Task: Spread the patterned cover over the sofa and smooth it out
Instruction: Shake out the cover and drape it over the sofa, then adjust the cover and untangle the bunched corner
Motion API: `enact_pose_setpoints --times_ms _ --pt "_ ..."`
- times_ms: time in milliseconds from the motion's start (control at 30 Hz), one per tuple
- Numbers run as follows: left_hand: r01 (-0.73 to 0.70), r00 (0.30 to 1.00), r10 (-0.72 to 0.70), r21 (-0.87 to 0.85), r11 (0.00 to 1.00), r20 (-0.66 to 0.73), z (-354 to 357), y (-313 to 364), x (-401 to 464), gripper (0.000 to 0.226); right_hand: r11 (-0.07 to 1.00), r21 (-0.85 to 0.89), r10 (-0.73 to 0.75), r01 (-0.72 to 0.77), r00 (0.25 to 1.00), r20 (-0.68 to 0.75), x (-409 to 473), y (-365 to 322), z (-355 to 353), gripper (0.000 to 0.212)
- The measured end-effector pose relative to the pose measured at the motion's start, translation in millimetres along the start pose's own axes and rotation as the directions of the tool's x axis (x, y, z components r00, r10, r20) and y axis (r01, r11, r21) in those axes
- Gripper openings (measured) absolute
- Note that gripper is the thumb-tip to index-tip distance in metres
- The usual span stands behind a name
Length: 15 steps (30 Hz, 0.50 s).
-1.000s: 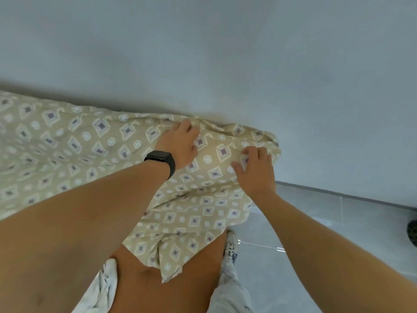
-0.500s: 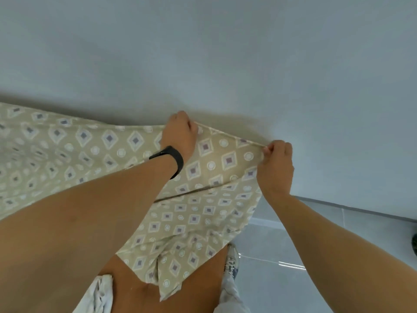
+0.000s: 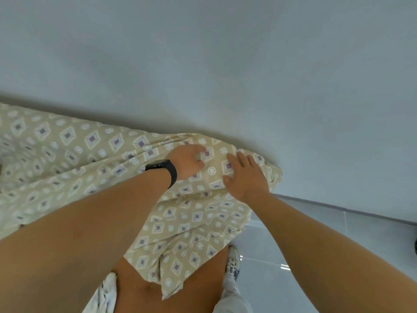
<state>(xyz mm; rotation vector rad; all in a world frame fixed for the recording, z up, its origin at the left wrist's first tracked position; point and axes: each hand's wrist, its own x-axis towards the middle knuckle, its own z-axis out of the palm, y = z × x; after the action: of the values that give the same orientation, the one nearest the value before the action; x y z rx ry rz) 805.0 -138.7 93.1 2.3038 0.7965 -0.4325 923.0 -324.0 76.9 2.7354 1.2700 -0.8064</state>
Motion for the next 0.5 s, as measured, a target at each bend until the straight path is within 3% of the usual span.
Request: enact_pose_setpoints --times_ms 100,267,500 --pt "0.043 0.998 -0.054 -0.212 0.976 -0.045 -12.4 -1.4 -37.1 0.035 1.0 -0.012 0.024 -0.023 0.997 0.071 -0.5 -24.3 -29.4 0.064" --pt "0.073 0.983 -0.118 -0.285 0.956 -0.143 -29.1 -34.7 -126.9 0.027 0.994 0.092 -0.059 0.056 0.998 0.031 -21.9 -108.5 -45.7 0.05" --pt "0.21 0.964 -0.233 -0.171 0.963 -0.13 -60.4 -146.0 -271.2 0.024 0.931 0.143 -0.35 0.337 0.933 0.081 -87.4 -266.5 -8.6 0.053"
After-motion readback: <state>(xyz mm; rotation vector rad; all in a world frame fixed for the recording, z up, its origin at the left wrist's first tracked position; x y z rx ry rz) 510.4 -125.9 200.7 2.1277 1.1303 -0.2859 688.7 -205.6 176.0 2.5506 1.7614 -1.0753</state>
